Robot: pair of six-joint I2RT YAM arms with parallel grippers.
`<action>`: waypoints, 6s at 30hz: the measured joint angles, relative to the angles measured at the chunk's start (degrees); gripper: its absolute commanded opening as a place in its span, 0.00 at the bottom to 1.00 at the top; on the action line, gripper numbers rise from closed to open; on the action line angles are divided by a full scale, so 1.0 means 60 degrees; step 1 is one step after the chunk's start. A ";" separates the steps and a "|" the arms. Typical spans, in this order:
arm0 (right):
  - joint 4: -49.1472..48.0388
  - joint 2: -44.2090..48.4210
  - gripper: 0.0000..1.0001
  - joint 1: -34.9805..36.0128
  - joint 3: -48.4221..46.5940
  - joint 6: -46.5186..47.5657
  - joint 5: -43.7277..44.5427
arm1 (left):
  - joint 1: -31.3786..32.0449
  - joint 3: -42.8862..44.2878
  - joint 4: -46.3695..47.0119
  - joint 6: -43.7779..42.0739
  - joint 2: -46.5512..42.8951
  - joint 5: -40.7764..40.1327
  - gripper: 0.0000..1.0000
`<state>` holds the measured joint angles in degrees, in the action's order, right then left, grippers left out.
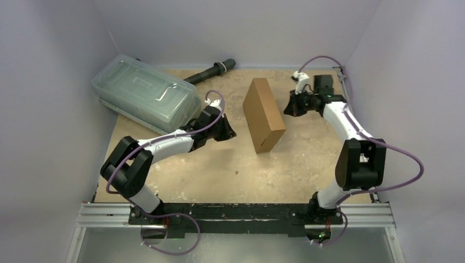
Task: Fold the paper box
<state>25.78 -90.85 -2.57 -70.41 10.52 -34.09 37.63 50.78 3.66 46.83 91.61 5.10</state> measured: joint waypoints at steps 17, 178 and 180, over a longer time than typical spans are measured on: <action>0.0583 0.0761 0.00 0.5880 -0.1690 0.1384 0.2306 | 0.0000 -0.0058 -0.3060 -0.0794 -0.3257 -0.2535 0.10; 0.1107 0.2692 0.99 0.2153 0.1056 0.1781 0.0138 | -0.0572 -0.0237 -0.3912 -0.1800 -0.3639 -0.0543 0.66; 0.0954 0.3359 0.99 0.1599 0.1410 0.1665 0.0597 | -0.0568 -0.0237 -0.4076 -0.2095 -0.4805 -0.0637 0.85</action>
<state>31.51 -70.70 7.03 -61.95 20.51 -30.50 34.22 49.36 -20.80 34.26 62.78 1.28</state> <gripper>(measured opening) 0.987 0.612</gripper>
